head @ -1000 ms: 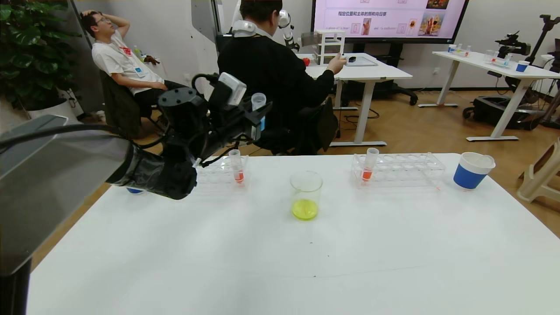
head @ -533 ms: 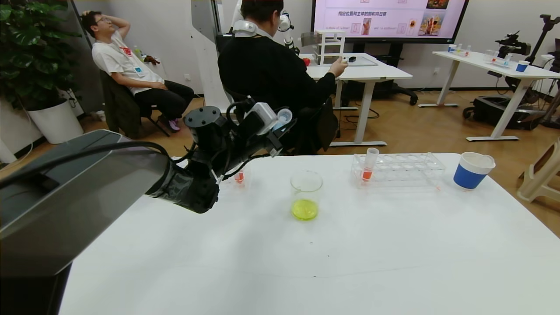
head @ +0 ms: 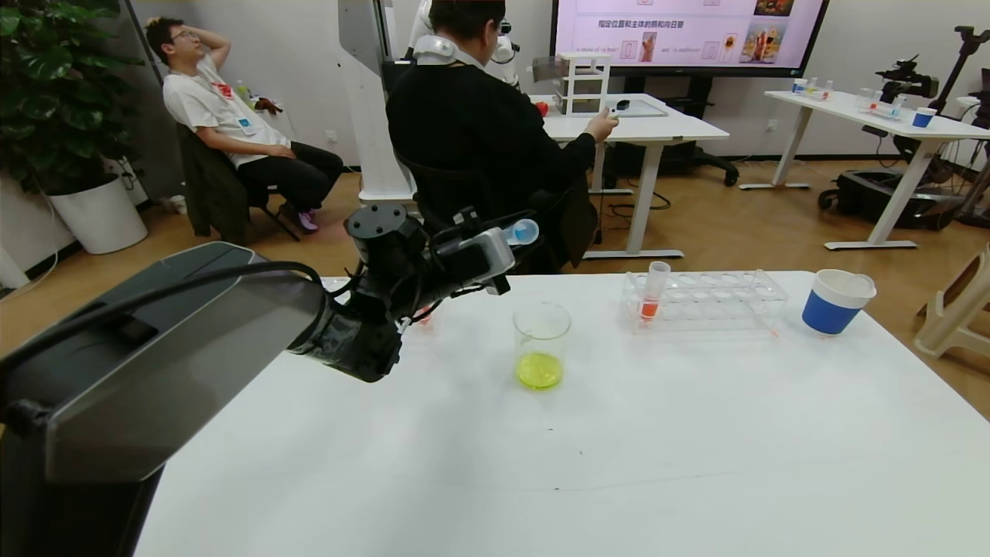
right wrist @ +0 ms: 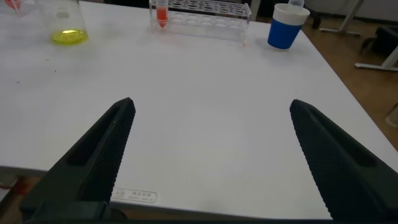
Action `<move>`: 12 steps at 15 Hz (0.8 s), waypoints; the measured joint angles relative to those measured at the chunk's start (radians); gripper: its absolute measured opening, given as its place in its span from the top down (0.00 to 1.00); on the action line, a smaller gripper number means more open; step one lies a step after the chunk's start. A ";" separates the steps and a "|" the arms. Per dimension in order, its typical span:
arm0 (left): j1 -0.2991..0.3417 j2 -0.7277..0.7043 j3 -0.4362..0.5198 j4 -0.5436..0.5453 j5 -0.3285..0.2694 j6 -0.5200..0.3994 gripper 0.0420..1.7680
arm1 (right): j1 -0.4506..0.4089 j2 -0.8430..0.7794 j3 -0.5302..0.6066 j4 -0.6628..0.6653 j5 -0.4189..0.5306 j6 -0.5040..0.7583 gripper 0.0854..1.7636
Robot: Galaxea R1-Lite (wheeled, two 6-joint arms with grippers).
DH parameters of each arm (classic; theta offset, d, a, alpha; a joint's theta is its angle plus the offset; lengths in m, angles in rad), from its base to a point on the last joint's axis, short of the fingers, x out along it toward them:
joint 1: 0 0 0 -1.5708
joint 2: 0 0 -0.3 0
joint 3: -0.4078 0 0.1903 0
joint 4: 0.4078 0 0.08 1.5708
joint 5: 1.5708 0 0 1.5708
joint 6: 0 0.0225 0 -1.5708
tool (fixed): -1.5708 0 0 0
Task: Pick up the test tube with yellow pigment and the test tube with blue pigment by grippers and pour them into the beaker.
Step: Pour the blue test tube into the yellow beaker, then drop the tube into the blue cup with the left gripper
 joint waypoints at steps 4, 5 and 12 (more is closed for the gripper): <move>0.010 0.010 -0.007 0.004 -0.090 0.118 0.74 | 0.000 0.000 0.000 0.000 0.000 0.000 0.02; 0.008 0.013 -0.005 0.004 -0.108 0.149 0.74 | 0.000 0.000 0.000 0.000 0.000 0.000 0.02; 0.021 0.041 0.007 0.003 -0.158 0.319 0.74 | 0.000 0.000 0.000 0.000 0.000 0.000 0.02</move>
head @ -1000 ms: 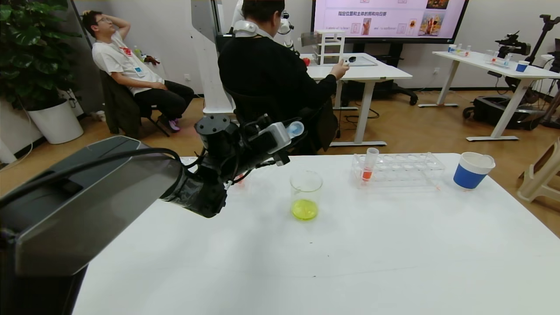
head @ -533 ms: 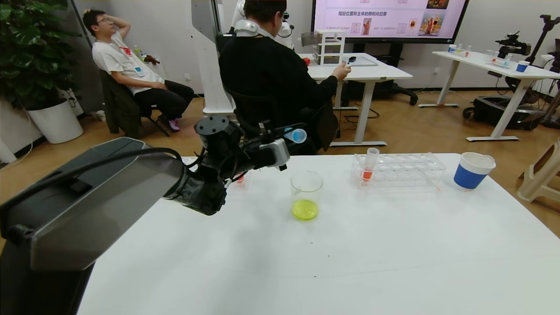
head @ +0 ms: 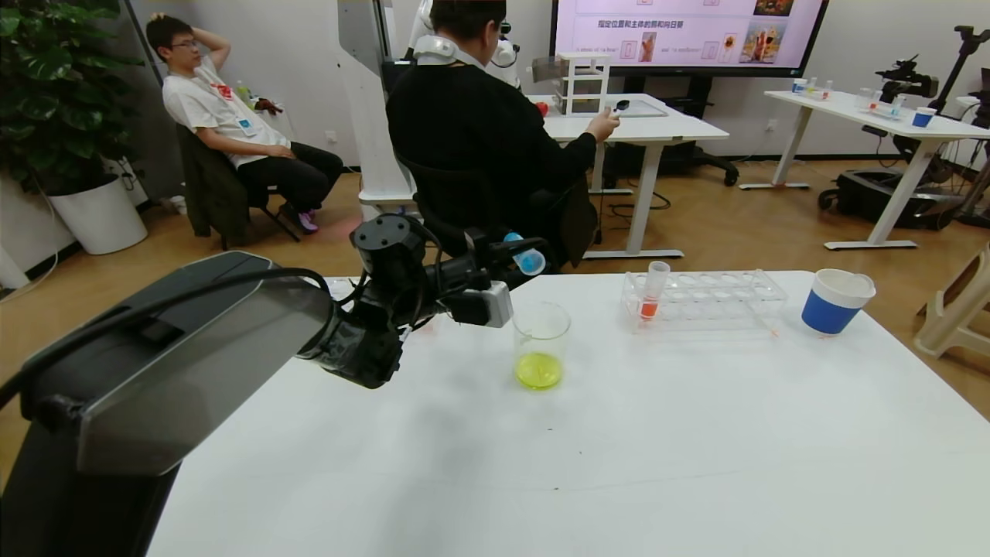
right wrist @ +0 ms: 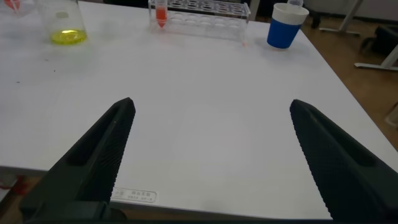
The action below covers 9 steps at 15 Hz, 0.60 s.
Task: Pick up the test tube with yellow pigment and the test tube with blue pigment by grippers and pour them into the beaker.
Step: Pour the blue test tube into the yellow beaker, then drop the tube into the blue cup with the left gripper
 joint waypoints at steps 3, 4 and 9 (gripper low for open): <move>0.003 0.019 -0.004 -0.002 0.008 0.019 0.74 | 0.000 0.000 0.000 0.000 0.000 0.000 0.02; 0.001 0.025 -0.005 -0.002 0.008 0.033 0.74 | 0.000 0.000 0.000 0.000 0.000 0.000 0.02; 0.001 0.048 -0.022 -0.002 0.034 0.117 0.74 | 0.000 0.000 0.000 0.000 0.000 0.000 0.02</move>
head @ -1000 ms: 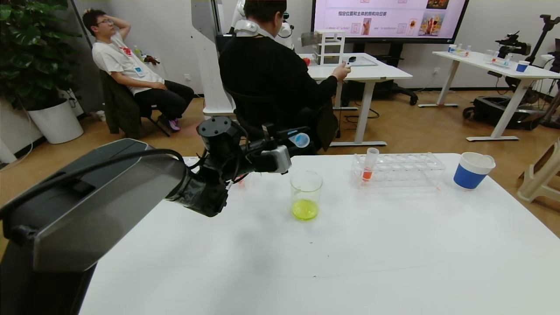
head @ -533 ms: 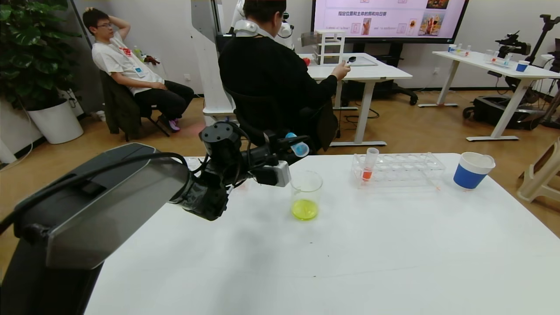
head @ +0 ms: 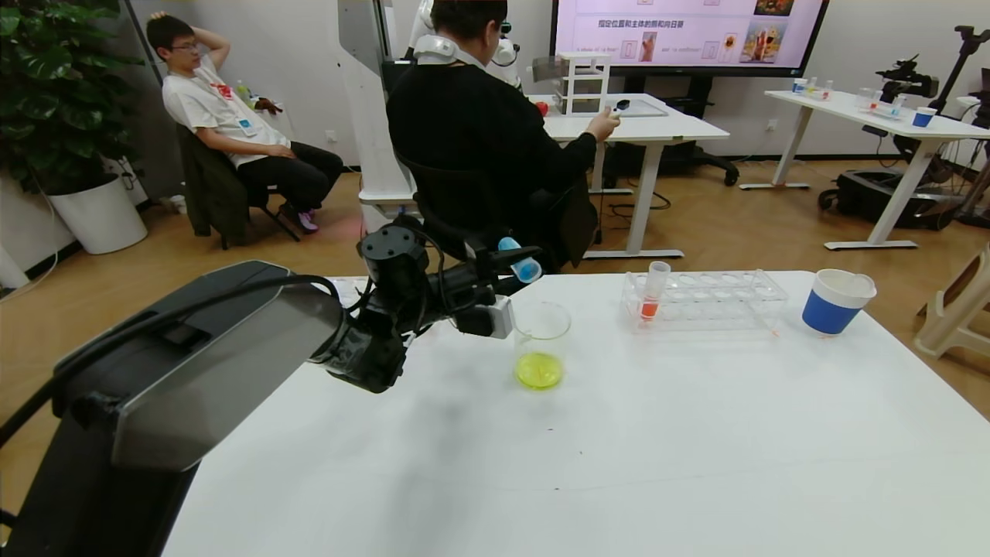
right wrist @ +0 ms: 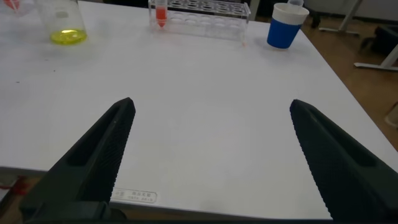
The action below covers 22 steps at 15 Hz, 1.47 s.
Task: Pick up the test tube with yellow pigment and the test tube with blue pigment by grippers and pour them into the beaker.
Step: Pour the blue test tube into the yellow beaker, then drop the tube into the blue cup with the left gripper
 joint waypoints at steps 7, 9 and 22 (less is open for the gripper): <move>-0.002 0.009 -0.002 -0.032 0.046 0.082 0.74 | 0.000 0.000 0.000 0.000 0.000 0.000 0.02; -0.001 0.014 -0.002 -0.032 0.045 0.105 0.74 | 0.000 0.000 0.000 0.000 0.000 0.000 0.02; -0.002 0.040 0.000 -0.046 0.046 0.232 0.74 | 0.000 0.000 0.000 0.000 0.000 0.000 0.02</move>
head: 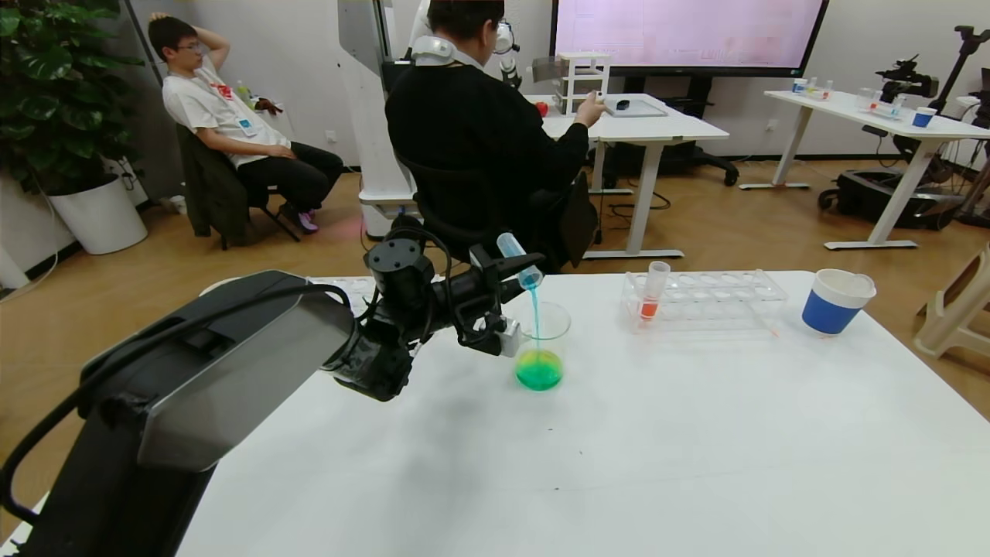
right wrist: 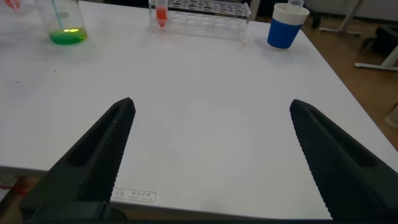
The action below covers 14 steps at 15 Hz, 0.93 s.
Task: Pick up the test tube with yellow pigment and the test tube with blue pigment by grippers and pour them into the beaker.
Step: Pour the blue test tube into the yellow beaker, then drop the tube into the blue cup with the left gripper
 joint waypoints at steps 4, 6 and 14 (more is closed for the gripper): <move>-0.001 0.006 0.000 0.005 0.000 0.065 0.74 | 0.000 0.000 0.000 0.000 0.000 0.000 0.02; 0.000 0.006 0.002 0.006 0.001 0.086 0.74 | 0.000 0.000 0.000 0.000 0.000 0.000 0.02; -0.009 -0.007 0.013 0.002 0.051 -0.050 0.74 | 0.000 0.000 0.000 0.000 0.000 0.000 0.02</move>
